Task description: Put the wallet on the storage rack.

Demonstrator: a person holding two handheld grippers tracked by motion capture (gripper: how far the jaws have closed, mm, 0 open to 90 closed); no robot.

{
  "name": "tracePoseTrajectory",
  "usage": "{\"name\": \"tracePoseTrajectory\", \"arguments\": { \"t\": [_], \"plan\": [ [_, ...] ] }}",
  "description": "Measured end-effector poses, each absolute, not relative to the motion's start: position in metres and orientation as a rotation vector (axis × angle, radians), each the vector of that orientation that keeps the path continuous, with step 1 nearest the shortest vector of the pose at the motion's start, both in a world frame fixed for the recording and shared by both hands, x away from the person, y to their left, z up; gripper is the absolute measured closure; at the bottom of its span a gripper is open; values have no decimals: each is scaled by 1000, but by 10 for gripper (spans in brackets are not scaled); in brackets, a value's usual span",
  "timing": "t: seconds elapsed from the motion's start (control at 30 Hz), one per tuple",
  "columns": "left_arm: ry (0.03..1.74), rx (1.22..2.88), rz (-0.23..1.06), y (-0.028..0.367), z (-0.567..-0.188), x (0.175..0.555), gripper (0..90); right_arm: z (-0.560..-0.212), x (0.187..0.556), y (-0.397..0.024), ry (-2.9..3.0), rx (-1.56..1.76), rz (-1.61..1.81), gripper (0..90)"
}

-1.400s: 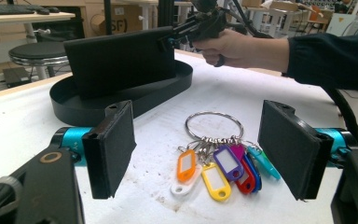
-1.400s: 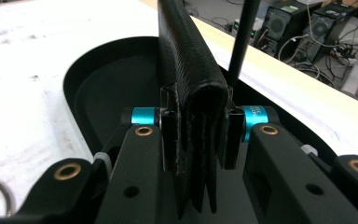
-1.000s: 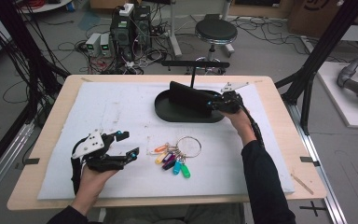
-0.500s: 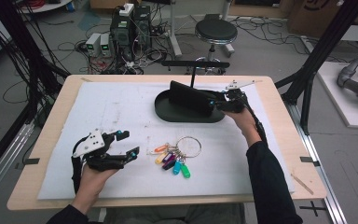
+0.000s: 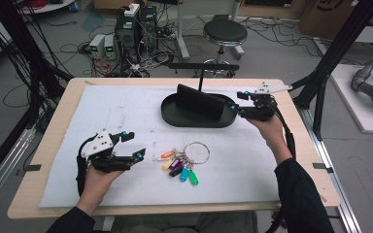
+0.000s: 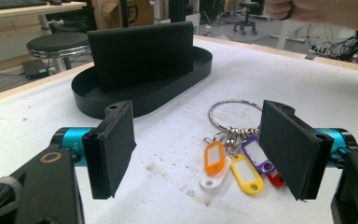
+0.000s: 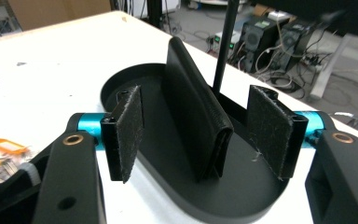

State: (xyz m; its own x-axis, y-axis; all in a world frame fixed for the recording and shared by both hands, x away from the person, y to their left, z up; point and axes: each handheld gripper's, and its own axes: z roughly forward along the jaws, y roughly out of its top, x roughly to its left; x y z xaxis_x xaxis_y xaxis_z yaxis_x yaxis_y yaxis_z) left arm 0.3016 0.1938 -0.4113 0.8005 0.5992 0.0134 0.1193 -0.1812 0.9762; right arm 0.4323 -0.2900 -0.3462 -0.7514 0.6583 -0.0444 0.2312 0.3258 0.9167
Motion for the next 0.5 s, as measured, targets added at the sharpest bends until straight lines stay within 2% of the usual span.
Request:
{"name": "tracePoseTrajectory", "arguments": {
  "t": [0.5],
  "plan": [
    [566, 1743, 492, 193, -411, 312, 271, -361, 368, -347, 2070, 866, 1505, 376]
  ]
}}
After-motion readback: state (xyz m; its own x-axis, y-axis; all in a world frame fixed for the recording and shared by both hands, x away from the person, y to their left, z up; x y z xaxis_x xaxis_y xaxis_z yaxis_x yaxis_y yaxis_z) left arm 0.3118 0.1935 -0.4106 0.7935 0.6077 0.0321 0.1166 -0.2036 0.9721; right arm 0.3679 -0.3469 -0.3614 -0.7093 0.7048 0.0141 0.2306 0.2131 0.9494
